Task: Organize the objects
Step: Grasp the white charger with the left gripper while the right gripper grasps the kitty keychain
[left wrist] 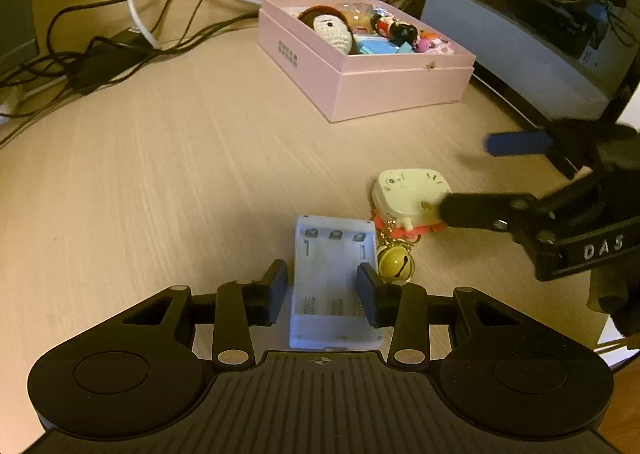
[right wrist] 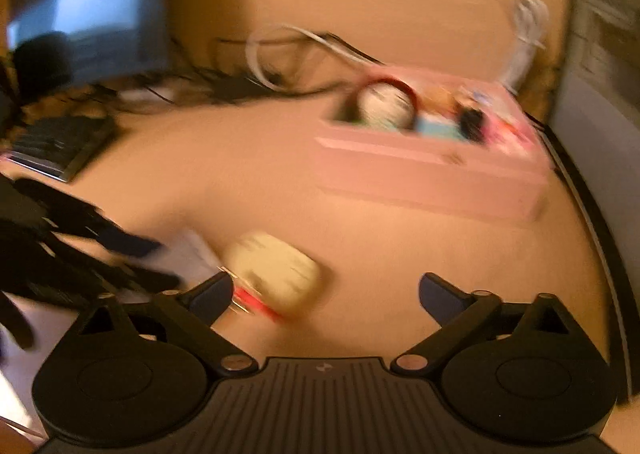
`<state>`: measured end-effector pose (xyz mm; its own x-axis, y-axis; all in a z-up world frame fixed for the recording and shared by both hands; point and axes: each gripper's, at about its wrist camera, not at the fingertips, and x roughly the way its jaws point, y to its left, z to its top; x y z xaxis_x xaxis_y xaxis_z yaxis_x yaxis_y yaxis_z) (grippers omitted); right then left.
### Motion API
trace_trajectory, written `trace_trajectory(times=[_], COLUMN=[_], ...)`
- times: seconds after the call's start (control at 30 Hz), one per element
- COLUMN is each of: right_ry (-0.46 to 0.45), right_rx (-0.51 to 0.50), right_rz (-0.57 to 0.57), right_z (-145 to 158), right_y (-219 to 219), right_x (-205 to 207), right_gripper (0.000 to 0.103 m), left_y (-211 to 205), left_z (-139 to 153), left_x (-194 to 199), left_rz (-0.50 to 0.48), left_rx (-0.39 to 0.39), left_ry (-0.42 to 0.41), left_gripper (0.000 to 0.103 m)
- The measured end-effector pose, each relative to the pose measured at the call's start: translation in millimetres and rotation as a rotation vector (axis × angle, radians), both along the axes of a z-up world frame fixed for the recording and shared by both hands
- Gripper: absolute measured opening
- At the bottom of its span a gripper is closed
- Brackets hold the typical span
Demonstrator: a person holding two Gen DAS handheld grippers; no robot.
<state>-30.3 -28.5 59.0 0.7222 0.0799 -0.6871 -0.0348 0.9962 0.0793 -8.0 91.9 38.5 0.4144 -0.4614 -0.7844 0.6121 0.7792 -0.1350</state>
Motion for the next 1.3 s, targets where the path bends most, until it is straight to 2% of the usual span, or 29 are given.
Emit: trace_trajectory(times=[0.07,0.13,0.2,0.27,0.33,0.47,0.57,0.67,0.73,0.8,0.87,0.97,1.0,1.03,1.1,1.3], right_ry=[0.031,0.068,0.100,0.096,0.140,0.132,0.128,0.072,0.043,0.023,0.018,0.015,0.018,0.023,0.041,0.070], right_rx=[0.021,-0.013,-0.064,-0.060,-0.086,-0.082,-0.062,-0.050,-0.047,-0.047,-0.054,-0.086,-0.102,-0.107,-0.097,-0.040], right_rz=[0.041,0.080,0.105,0.109,0.110,0.108,0.103,0.083,0.069,0.054,0.044,0.043,0.049,0.054,0.060,0.078], right_z=[1.8,-2.3,-11.0,-14.2,-20.6,-26.7,-22.3,-7.9,2.2,10.2,16.7,19.0,17.6,16.1,10.9,-6.1], right_y=[6.6,15.1,20.9,21.3,24.4,23.6,20.3,12.3,3.3,-6.5,-15.2,-21.0,-21.2,-21.6,-20.0,-5.1], right_x=[16.1,32.2,46.2,54.7,64.8,67.8,68.5,58.0,49.8,39.6,31.1,20.8,18.2,16.1,14.8,21.6], right_gripper=[0.086,0.074,0.068,0.068,0.058,0.059,0.058,0.058,0.058,0.058,0.058,0.059,0.061,0.066,0.070,0.075], left_y=[-0.4,0.0,1.0,0.9,-2.3,-11.4,-15.0,-19.2,-19.9,-17.7,-12.5,-4.2,-3.4,-3.4,-3.1,0.6], left_z=[0.0,-0.2,-0.3,-0.5,-0.7,-1.7,-1.6,-0.5,0.3,0.0,-1.2,-3.3,-2.9,-1.9,-0.5,3.9], left_x=[0.5,0.5,-0.5,-1.3,-4.7,-12.6,-13.1,-12.1,-11.6,-9.2,-7.2,-3.1,-4.0,-5.6,-7.7,-14.8], left_rz=[0.004,0.004,-0.006,-0.020,-0.046,-0.072,-0.044,0.005,0.035,0.071,0.103,0.130,0.131,0.133,0.131,0.139], left_rx=[-0.006,-0.011,-0.020,-0.027,-0.023,-0.001,0.010,0.020,0.022,-0.006,-0.036,-0.087,-0.087,-0.078,-0.065,-0.036], left_ry=[0.000,-0.001,-0.002,0.000,-0.006,-0.029,-0.024,-0.008,0.000,0.023,0.042,0.086,0.084,0.074,0.073,0.068], left_gripper=[0.043,0.043,0.043,0.043,0.044,0.044,0.045,0.044,0.038,0.036,0.021,0.019,0.016,0.005,0.006,0.006])
